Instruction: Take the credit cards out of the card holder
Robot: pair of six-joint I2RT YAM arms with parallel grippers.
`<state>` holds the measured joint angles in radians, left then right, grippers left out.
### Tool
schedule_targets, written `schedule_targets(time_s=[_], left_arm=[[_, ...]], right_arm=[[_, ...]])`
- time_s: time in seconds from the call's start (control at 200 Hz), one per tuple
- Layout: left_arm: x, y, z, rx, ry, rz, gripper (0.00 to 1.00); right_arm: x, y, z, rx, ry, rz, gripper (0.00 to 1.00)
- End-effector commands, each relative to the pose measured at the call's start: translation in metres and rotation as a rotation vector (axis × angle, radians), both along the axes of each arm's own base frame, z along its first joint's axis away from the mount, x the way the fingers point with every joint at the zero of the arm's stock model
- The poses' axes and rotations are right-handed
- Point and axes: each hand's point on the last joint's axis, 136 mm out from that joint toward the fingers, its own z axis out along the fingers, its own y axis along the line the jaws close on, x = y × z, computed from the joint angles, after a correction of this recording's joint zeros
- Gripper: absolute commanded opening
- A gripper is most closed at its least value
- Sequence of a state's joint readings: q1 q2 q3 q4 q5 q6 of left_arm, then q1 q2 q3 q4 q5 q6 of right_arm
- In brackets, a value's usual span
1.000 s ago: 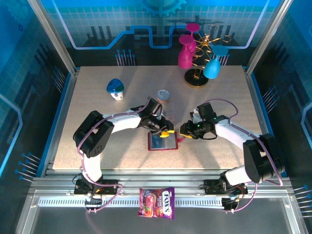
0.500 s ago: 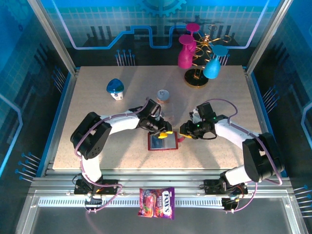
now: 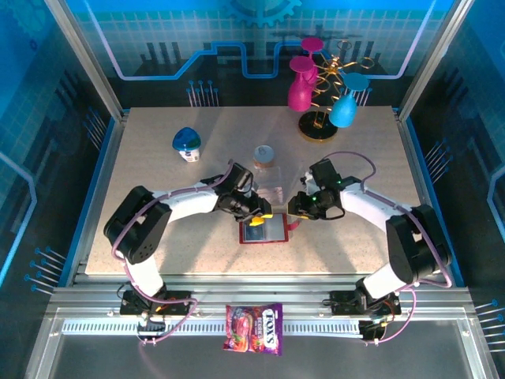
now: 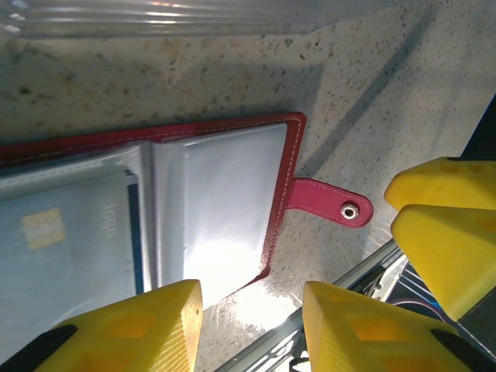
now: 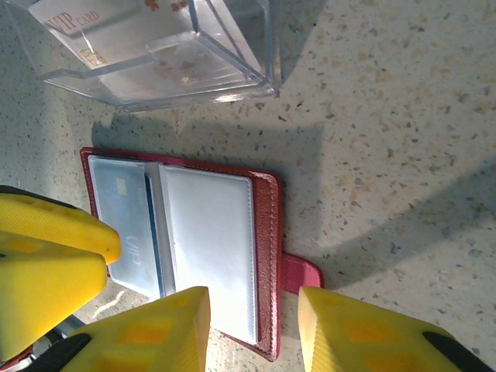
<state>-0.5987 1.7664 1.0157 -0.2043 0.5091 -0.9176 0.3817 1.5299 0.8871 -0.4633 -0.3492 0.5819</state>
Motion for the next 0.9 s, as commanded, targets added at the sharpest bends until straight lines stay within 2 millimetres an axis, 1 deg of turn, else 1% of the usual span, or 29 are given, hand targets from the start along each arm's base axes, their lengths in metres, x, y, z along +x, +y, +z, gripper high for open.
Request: schedule_targets(time_s=[0.0, 0.15, 0.365, 0.6, 0.765, 0.78, 0.895], left_arm=[[-0.001, 0.012, 0.004, 0.012, -0.015, 0.025, 0.4], [-0.004, 0.022, -0.001, 0.023, -0.004, 0.041, 0.4], [-0.011, 0.034, -0.008, 0.049, 0.006, 0.056, 0.38], [-0.017, 0.043, -0.018, 0.053, 0.032, 0.062, 0.31], [-0.02, 0.047, -0.025, 0.061, 0.05, 0.058, 0.25], [-0.02, 0.047, -0.026, 0.061, 0.05, 0.058, 0.25], [-0.021, 0.051, -0.029, 0.065, 0.057, 0.059, 0.22]], right_arm=[[0.002, 0.015, 0.008, 0.03, -0.006, 0.038, 0.36], [0.0, 0.034, 0.008, 0.071, 0.007, 0.057, 0.36], [-0.007, 0.062, 0.005, 0.153, 0.048, 0.068, 0.36], [-0.015, 0.088, -0.001, 0.241, 0.092, 0.072, 0.35], [-0.018, 0.098, -0.007, 0.254, 0.114, 0.074, 0.34], [-0.024, 0.095, -0.015, 0.243, 0.134, 0.072, 0.34], [-0.028, 0.097, -0.021, 0.24, 0.15, 0.071, 0.34]])
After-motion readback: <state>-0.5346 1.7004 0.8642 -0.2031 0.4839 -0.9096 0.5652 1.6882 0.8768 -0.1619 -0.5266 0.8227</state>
